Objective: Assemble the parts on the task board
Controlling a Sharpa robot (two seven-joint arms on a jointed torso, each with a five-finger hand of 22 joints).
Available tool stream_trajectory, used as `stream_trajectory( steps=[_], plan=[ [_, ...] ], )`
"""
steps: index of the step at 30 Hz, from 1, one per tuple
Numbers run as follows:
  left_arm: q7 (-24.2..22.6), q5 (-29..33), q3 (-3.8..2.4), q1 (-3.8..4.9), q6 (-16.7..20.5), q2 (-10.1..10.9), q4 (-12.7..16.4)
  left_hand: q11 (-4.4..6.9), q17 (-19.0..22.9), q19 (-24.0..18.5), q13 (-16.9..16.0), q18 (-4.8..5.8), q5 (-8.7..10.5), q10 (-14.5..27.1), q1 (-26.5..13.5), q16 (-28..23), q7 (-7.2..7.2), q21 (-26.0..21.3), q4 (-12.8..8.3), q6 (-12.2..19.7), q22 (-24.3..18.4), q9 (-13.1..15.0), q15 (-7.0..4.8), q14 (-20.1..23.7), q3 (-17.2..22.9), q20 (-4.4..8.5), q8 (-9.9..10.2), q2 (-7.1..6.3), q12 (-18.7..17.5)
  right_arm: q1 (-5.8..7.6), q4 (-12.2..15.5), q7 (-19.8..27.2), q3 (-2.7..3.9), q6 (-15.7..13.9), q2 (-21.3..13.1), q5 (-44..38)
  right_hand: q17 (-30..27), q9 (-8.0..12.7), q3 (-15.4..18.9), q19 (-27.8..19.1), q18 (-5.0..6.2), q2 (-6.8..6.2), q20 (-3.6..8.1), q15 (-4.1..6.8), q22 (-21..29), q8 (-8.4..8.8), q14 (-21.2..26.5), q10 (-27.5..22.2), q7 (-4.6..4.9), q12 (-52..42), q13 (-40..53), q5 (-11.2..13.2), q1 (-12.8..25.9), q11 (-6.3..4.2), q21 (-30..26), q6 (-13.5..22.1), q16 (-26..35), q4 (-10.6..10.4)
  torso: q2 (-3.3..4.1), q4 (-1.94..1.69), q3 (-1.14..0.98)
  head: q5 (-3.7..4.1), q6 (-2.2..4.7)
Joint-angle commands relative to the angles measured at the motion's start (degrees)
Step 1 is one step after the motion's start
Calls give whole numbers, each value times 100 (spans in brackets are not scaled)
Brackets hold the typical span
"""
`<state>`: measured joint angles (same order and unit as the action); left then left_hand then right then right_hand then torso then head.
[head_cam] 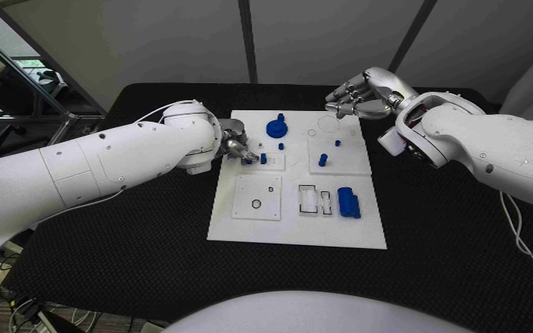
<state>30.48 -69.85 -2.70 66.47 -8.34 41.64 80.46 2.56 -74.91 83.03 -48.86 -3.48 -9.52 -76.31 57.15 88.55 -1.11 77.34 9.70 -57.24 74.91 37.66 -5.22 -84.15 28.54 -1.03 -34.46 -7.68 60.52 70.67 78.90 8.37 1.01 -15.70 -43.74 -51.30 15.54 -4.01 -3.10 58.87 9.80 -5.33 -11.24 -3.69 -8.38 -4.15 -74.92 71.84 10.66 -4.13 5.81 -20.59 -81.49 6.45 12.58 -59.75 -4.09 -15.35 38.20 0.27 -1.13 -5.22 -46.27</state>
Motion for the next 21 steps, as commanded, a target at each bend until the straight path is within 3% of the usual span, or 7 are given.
stream_trajectory(
  steps=[1, 21],
  plan=[
    [8, 1, -1, 5, 50, -7, -23, 13, -1318, 33, 0, 6, 10, -41, -80, 30, 1, 23, 43, -29, 305, -13, -31, -535, -101, 12, 29, 5, 23, 10, 7, 18, 4, 24, 3, 3, -5, 1, 20, 24, 74, 29, 2, -19, 10, 23, -7, -39, -9, -10, -8, -34, 16, 17, -22, 29, 34, 4, 1, -1, 0, -3, 0],
    [-2, 24, -6, 4, 188, 12, -34, 9, -1344, 43, -15, 7, 3, -47, -282, 48, -1, 12, 391, -63, 332, -69, -27, -542, -804, 8, 41, 22, 59, 10, -4, 20, 4, 34, 13, 3, -6, 1, 25, 24, 74, 28, 1, -20, 12, 24, -4, -42, -8, -9, -9, -34, 22, 19, -25, 32, 35, 2, -1, -1, 0, -1, -8]
  ],
)
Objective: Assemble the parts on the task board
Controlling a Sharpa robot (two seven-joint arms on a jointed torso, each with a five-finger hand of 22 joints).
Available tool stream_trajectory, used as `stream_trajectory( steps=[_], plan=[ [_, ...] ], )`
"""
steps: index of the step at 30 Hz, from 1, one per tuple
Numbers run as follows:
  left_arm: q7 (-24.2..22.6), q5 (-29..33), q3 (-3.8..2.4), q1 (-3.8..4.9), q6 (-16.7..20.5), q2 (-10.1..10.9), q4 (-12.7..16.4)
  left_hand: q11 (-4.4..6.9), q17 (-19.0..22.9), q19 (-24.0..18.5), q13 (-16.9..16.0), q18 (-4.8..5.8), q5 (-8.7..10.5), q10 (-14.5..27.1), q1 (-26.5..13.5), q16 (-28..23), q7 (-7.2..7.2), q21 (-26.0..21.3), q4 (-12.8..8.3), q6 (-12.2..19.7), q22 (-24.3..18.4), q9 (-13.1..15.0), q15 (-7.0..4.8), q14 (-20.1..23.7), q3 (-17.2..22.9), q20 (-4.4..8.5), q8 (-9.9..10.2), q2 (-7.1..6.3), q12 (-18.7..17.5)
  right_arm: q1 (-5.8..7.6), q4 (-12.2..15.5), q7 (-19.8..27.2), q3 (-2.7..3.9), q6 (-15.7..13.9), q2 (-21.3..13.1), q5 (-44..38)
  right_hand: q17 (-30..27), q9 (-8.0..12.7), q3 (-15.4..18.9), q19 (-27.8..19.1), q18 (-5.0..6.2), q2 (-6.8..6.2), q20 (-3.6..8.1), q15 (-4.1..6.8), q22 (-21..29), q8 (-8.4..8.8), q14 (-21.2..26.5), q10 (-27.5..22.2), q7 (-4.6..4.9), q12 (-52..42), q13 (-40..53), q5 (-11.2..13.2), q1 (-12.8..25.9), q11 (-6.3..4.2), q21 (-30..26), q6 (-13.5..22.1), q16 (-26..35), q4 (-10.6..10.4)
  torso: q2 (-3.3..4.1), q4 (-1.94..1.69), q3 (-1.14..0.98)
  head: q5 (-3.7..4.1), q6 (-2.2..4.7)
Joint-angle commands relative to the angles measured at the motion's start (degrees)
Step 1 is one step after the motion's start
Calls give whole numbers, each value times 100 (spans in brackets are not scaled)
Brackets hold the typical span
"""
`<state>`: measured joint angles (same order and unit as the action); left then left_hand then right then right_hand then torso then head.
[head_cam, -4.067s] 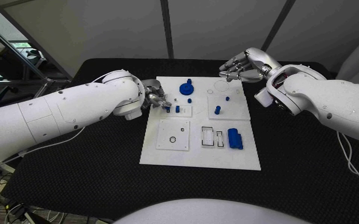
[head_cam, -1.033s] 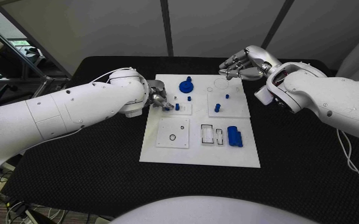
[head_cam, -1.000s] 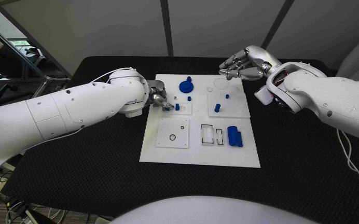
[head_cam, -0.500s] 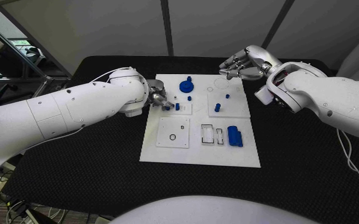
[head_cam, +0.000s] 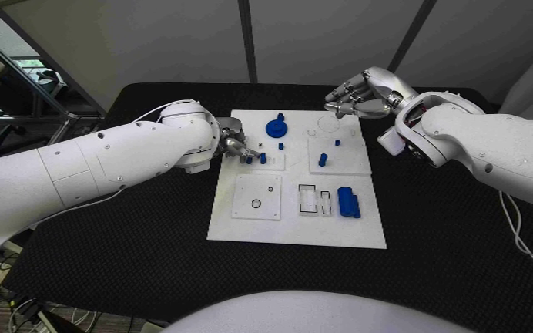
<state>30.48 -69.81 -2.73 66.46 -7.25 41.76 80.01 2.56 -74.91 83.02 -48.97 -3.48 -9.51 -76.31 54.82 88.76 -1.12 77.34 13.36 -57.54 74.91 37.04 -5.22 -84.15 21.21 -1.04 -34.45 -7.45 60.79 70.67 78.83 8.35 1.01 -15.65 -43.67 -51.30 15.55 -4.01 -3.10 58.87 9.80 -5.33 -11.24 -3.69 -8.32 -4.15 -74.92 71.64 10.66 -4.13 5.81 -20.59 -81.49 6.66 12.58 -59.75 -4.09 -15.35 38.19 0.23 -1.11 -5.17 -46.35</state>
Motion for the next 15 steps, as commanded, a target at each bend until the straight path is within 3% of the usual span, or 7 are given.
stream_trajectory(
  steps=[1, 10, 15],
  plan=[
    [-3, 24, -4, 5, 89, 1, 12, 9, -1344, 43, -2, 6, 2, -45, -51, 27, 1, 10, 45, -33, 332, -9, -28, -542, -119, 9, 41, 0, 31, 10, 4, 22, 4, 31, 6, 3, -7, 1, 26, 24, 73, 28, 1, -20, 6, 24, -4, -22, -8, -9, -9, -34, 22, -1, -26, 32, 35, 2, 0, 2, -2, -7, 1],
    [-9, 83, -20, 4, 222, 77, 70, 8, -1306, 22, 46, -5, -1, -21, -33, 5, 0, -35, 91, -23, 297, -17, -29, -531, -226, 10, 46, 26, -3, 10, -2, 21, 4, 36, 7, 3, -7, 1, 26, 24, 73, 28, 1, -20, 6, 24, -4, -22, -8, -9, -9, -34, 22, -1, -26, 32, 35, 2, -3, -3, 0, -4, 0],
    [-10, 98, -96, 3, 283, 158, 119, 3, -1273, 3, 104, -15, -3, 14, 8, -14, -8, -74, 101, 5, 266, -24, -28, -522, -296, 10, 57, 28, -47, 9, -15, 22, 4, 40, 13, 3, -7, 1, 26, 24, 73, 28, 1, -20, 6, 24, -4, -22, -8, -9, -9, -34, 22, -1, -26, 32, 35, 2, -5, 3, -1, -4, 9]
  ],
)
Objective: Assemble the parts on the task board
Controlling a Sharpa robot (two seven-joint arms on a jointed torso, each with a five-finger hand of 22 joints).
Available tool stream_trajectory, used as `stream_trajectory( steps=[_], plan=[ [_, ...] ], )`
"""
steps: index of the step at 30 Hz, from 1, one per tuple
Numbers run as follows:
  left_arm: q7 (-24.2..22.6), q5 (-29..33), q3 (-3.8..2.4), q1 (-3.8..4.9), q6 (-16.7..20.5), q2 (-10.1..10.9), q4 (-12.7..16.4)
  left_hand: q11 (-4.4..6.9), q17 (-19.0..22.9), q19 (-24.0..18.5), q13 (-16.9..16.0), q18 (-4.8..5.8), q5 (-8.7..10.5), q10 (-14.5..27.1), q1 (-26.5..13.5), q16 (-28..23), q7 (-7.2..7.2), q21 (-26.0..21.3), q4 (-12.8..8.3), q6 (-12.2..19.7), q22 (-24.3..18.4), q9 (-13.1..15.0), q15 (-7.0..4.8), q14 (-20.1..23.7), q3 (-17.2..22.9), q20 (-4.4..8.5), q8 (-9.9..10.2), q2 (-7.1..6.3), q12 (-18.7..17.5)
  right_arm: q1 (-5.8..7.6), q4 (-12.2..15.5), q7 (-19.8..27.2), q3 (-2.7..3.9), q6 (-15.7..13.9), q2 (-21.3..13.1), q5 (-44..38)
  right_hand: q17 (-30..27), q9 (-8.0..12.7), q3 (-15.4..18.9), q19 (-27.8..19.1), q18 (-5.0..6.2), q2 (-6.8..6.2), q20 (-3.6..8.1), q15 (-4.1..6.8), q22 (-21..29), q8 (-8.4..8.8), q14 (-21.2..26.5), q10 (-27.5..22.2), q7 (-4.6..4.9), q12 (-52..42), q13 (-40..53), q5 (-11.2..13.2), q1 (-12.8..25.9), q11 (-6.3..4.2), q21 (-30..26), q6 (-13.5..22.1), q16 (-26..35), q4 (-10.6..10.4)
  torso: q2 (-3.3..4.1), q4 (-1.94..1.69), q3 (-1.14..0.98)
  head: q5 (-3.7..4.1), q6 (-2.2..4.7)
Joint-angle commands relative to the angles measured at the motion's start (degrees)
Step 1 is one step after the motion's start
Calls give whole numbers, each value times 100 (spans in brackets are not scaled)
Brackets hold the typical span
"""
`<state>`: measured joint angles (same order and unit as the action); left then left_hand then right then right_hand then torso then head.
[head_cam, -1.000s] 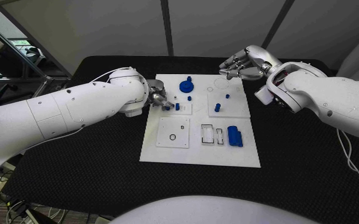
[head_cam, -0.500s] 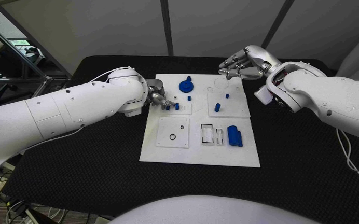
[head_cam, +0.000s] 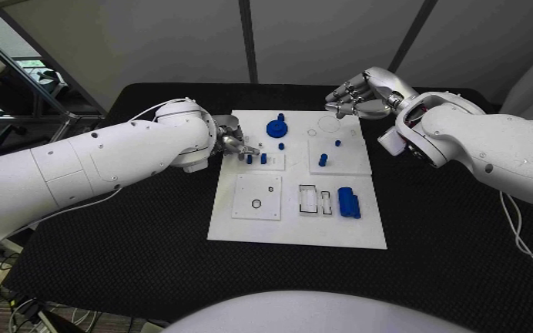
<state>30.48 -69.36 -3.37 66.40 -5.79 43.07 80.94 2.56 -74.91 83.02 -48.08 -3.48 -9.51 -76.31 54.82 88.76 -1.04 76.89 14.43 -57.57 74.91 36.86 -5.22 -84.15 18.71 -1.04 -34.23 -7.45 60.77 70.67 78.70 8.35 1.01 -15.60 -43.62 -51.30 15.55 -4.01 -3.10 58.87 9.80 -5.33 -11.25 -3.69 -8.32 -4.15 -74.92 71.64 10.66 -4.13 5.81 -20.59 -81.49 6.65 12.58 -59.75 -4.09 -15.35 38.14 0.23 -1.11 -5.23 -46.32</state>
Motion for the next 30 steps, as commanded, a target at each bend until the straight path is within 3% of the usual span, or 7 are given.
stream_trajectory(
  steps=[1, 6, 11, 15, 19, 24, 30],
  plan=[
    [-11, 54, -54, 10, 151, 39, 30, 3, -1272, 2, 20, -15, -4, 17, 11, -15, -17, -32, -6, 10, 264, -6, -28, -522, -52, 10, 35, 29, -48, 9, -3, 23, 4, 34, 8, 3, -8, 1, 26, 24, 74, 28, 1, -20, 6, 24, -4, -22, -8, -9, -8, -34, 22, -1, -26, 32, 35, 2, 0, 4, -1, 2, 7],
    [-32, 174, -192, 13, 362, 85, 39, -24, -1107, -76, 273, -50, -11, 163, 118, -116, -47, -184, 23, 86, 139, -26, -11, -476, -169, -1, 69, 77, -245, 9, -15, 25, 4, 37, 15, 3, -8, 1, 26, 24, 74, 28, 1, -20, 6, 24, -4, -22, -8, -9, -8, -34, 22, -1, -26, 32, 35, 2, 5, 6, 0, 7, 14],
    [-95, 507, -304, 25, 837, 96, -4, -161, -412, -475, 1329, -211, -23, 805, 358, -593, -204, -942, 116, 407, -484, -168, 93, -257, -405, -83, 282, 87, -1116, 9, -21, 25, 4, 39, 21, 3, -11, 1, 34, 25, 73, 30, -2, -23, 12, 24, 1, -27, -5, -9, -8, -35, 32, 2, -33, 37, 36, -2, 10, 7, 0, 21, 30],
    [-346, 789, -347, 51, 1228, 70, -90, -471, 2010, -1885, 1687, -644, -16, 1611, 749, -2724, -544, -3599, 149, 960, -2591, -494, 372, 849, -782, -308, 701, -43, -1709, 8, -25, 20, 4, 31, 19, 3, -12, 1, 38, 25, 73, 31, -3, -24, 15, 25, 3, -30, -4, -9, -8, -35, 36, 3, -37, 39, 37, -3, 7, 8, -7, 40, 43],
    [-1040, 922, -334, 68, 1430, -42, -195, -741, 3624, -2294, 2168, -649, -9, 2318, 1685, -4615, -817, -4564, -122, 1285, -3261, -964, 639, 1870, -838, -582, 1115, 4, -2341, 9, -27, 17, 4, 22, 23, 3, -13, 1, 40, 26, 73, 32, -3, -24, 16, 25, 4, -31, -4, -9, -8, -36, 38, 3, -39, 40, 37, -4, 13, 7, -7, 67, 69],
    [-1996, 459, -262, 63, 1773, -259, -273, -864, 3985, -2022, 2731, -712, -21, 2620, 2671, -4998, -891, -4909, -548, 1263, -3635, -1434, 704, 1633, -498, -647, 1424, -18, -2911, 9, -24, 18, 4, 17, 27, 3, -13, 1, 40, 26, 73, 33, -3, -24, 17, 25, 4, -31, -4, -9, -8, -36, 37, 3, -40, 41, 37, -3, 22, 10, 7, 130, 119],
    [-2694, -389, -103, 58, 1924, -476, -409, -773, 2947, -928, 3217, -552, 105, 2342, 2730, -3415, -790, -3479, -530, 894, -2592, -1919, 592, 773, -503, -511, 1667, -219, -3163, 9, 0, 12, 4, 9, 23, 3, -13, 1, 39, 26, 73, 34, -4, -24, 17, 25, 5, -32, -4, -9, -8, -37, 35, 3, -41, 41, 37, -1, 7, 16, -10, 156, 128]
  ],
)
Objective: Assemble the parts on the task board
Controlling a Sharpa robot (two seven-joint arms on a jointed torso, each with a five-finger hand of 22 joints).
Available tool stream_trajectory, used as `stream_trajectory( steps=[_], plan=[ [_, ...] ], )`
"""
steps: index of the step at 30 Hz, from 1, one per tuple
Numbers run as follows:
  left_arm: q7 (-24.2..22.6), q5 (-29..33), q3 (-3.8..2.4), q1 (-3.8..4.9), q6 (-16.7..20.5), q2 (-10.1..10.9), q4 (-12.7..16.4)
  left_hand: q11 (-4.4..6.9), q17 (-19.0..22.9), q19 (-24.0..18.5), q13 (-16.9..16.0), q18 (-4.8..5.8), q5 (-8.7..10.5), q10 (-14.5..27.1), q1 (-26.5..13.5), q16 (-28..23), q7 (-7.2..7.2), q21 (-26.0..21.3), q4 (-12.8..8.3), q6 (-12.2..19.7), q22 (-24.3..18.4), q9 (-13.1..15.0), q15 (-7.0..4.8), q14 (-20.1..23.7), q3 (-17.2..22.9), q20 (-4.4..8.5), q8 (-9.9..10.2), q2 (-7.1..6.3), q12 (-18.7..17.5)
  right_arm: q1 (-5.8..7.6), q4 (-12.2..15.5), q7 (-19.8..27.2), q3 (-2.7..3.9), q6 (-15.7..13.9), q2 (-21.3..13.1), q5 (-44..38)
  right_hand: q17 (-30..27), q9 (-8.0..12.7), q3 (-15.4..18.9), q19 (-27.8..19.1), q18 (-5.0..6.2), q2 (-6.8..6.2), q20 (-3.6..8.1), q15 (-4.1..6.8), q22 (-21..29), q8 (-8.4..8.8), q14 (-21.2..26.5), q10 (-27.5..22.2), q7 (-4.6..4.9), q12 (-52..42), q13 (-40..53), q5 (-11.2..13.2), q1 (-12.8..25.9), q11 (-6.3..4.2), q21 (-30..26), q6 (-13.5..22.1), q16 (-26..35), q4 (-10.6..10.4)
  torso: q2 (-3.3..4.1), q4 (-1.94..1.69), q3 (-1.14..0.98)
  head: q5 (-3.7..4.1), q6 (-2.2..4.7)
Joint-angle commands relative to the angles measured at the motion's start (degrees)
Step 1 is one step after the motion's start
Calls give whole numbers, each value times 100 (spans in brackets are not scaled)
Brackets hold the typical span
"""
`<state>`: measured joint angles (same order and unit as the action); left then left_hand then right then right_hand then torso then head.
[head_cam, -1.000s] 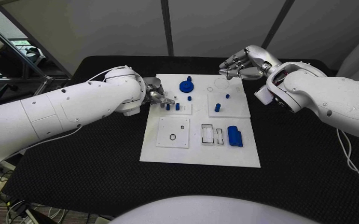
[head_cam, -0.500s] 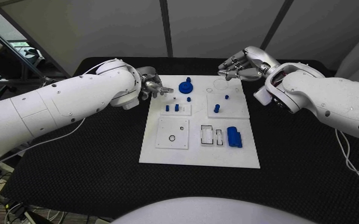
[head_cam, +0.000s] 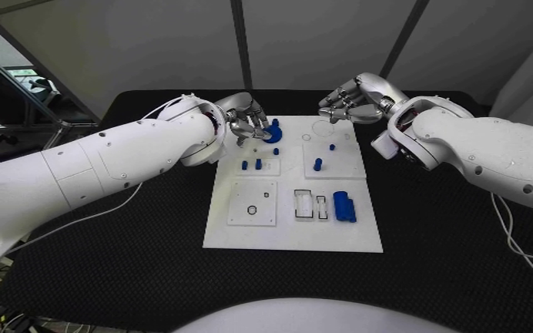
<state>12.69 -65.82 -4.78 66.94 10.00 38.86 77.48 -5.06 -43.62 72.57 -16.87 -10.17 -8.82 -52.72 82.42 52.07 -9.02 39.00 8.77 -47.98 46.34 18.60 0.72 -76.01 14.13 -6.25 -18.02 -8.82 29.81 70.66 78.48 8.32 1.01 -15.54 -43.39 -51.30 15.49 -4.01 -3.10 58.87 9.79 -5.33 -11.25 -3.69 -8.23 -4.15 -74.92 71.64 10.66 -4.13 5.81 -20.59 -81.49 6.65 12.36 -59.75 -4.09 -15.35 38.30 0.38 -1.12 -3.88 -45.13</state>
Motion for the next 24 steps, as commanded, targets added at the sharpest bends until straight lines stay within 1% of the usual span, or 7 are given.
stream_trajectory(
  steps=[1, 4, 6, 9, 12, 17, 24],
  plan=[
    [-972, -889, 64, 5, 330, -96, -100, -15, -197, 118, 148, 124, 39, 1, -27, 311, 13, 375, 37, -83, 329, -143, 0, -15, -68, 10, 75, -99, -108, 10, 25, 13, 4, 3, 0, 2, -7, 1, 39, 26, 73, 34, -4, -24, 8, 25, 5, -32, -4, -9, -8, -37, 35, 3, -18, 41, 37, -1, -11, -4, -8, 32, 11],
    [-1087, -1271, 140, 5, 276, -227, -222, -8, -476, 259, 311, 201, 44, -19, 3, 714, 32, 919, 30, -154, 817, -311, -12, -94, -145, 15, 172, -116, -199, 10, 33, 12, 4, 2, 4, 2, -7, 1, 39, 26, 73, 34, -4, -24, 8, 25, 5, -32, -4, -9, -8, -37, 35, 3, -18, 41, 37, -1, -6, -9, 0, 48, 27],
    [-1120, -1457, 174, 5, 226, -301, -289, 4, -749, 422, 430, 281, 39, -71, 43, 1069, 60, 1419, 16, -229, 1254, -430, -34, -231, -182, 21, 231, -107, -255, 10, 36, 11, 4, 1, 7, 2, -7, 1, 39, 26, 73, 34, -4, -24, 8, 25, 5, -32, -4, -9, -8, -37, 35, 3, -18, 41, 37, -1, -4, -8, 1, 48, 30],
    [-1120, -1709, 211, 4, 121, -403, -379, 30, -1187, 677, 563, 390, 35, -148, 91, 1547, 79, 2135, -3, -324, 1869, -552, -54, -479, -200, 51, 287, -90, -324, 10, 40, 10, 4, 1, 10, 2, -7, 1, 39, 26, 73, 34, -4, -24, 8, 25, 5, -32, -4, -9, -8, -37, 35, 3, -18, 41, 37, -1, -2, -6, 4, 59, 33],
    [-1079, -1853, 227, 3, 9, -473, -446, 48, -1413, 825, 656, 459, 33, -205, 114, 1793, 102, 2545, -12, -384, 2222, -634, -75, -618, -201, 70, 331, -82, -384, 10, 42, 9, 4, 0, 12, 2, -7, 1, 39, 26, 73, 34, -4, -24, 8, 25, 5, -32, -4, -9, -8, -37, 35, 3, -18, 41, 37, -1, -4, -7, 1, 62, 33],
    [-978, -2008, 238, 3, -195, -582, -570, 58, -1461, 931, 765, 503, 32, -248, 128, 1904, 118, 2823, -21, -455, 2465, -722, -92, -721, -196, 89, 384, -75, -475, 10, 41, 5, 4, -1, 21, 2, -7, 1, 39, 26, 73, 34, -4, -24, 8, 25, 5, -32, -4, -9, -8, -37, 35, 3, -18, 41, 37, -1, -6, -6, -3, 53, 26],
    [-873, -2116, 243, -3, -479, -703, -717, 80, -1329, 1006, 826, 537, 28, -316, 153, 1864, 152, 3013, -30, -536, 2630, -769, -114, -740, -162, 105, 401, -46, -523, 10, 42, 3, 4, 0, 33, 2, -7, 1, 39, 26, 73, 34, -4, -24, 8, 25, 5, -32, -4, -9, -8, -37, 35, 3, -18, 41, 37, -1, -5, -4, -4, 34, 8]
  ],
)
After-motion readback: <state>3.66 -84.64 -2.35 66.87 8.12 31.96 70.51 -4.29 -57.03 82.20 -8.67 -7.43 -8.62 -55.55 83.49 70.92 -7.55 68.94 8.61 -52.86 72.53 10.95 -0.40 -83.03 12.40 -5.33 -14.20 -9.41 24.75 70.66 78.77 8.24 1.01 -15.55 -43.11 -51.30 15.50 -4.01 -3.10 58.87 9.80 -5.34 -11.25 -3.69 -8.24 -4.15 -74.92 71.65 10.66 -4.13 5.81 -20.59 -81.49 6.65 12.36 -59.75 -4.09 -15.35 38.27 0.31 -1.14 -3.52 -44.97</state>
